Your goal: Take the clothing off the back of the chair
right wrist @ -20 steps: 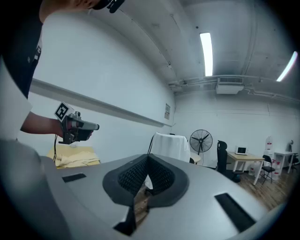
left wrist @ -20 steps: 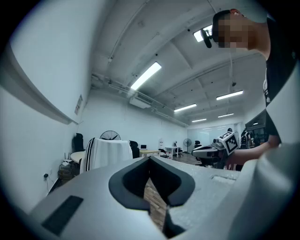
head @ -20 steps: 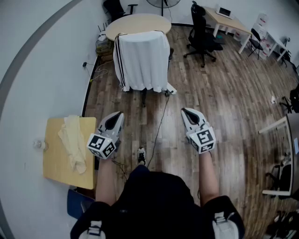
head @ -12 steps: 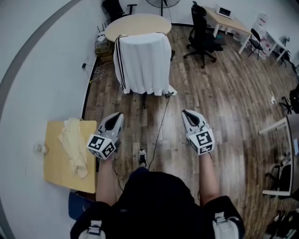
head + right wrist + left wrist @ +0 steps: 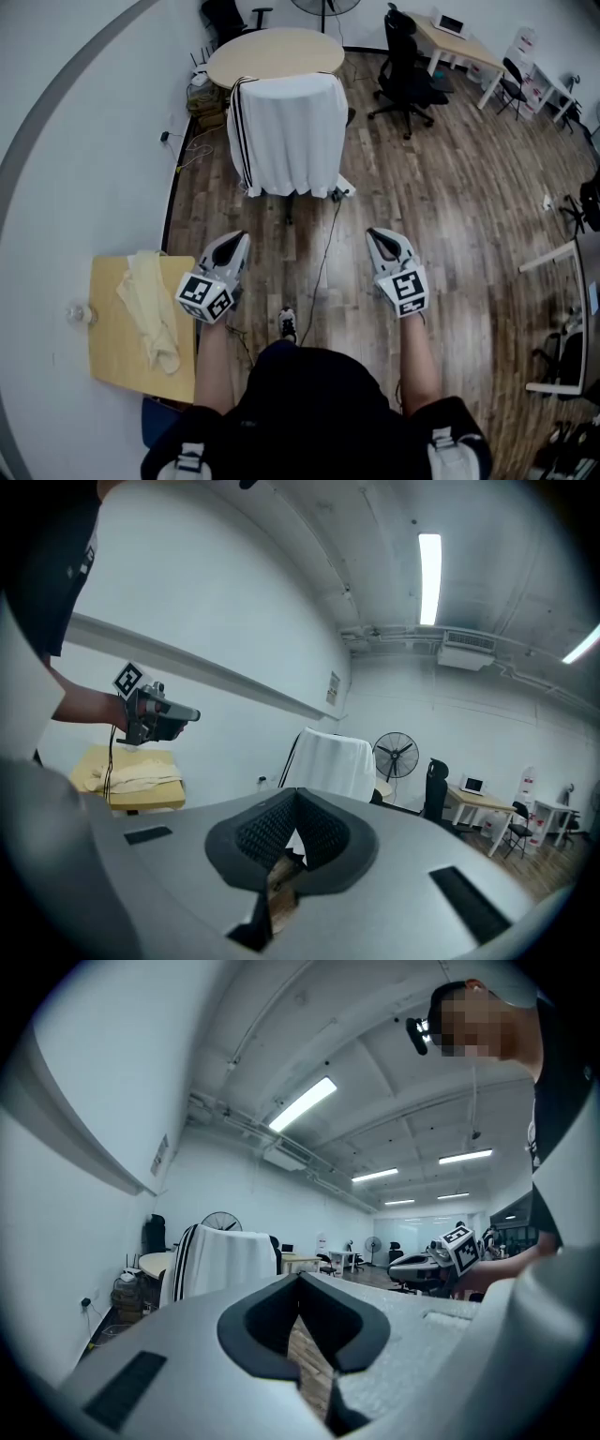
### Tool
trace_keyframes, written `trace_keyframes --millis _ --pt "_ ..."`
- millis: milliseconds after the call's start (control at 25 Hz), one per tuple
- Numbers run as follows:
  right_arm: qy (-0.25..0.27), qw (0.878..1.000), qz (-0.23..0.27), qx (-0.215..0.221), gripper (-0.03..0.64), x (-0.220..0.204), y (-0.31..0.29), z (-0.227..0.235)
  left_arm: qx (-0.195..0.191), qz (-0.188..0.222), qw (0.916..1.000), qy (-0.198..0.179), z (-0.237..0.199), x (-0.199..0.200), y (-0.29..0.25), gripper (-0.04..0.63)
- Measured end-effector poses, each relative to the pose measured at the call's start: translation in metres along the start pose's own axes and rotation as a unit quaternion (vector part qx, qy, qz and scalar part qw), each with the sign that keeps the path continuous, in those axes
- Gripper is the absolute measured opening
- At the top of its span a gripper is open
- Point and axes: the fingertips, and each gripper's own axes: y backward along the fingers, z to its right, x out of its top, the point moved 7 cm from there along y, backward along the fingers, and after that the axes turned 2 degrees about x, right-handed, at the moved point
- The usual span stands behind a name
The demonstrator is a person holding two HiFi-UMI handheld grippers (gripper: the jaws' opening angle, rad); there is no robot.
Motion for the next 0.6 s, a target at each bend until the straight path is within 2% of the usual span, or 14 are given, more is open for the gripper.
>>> trace_keyframes --millis 200,600 --pt "0.01 1.0 -0.02 -0.009 -0.006 -0.001 -0.023 0.003 -0.002 -0.01 0.9999 0.003 -0.021 -0.006 -0.017 0.0" --pt "-0.004 0.999 -0.032 -0.012 -0.006 -0.002 -0.075 0.006 -0.008 -0.025 0.9996 0.007 -0.071 -0.012 -0.038 0.0"
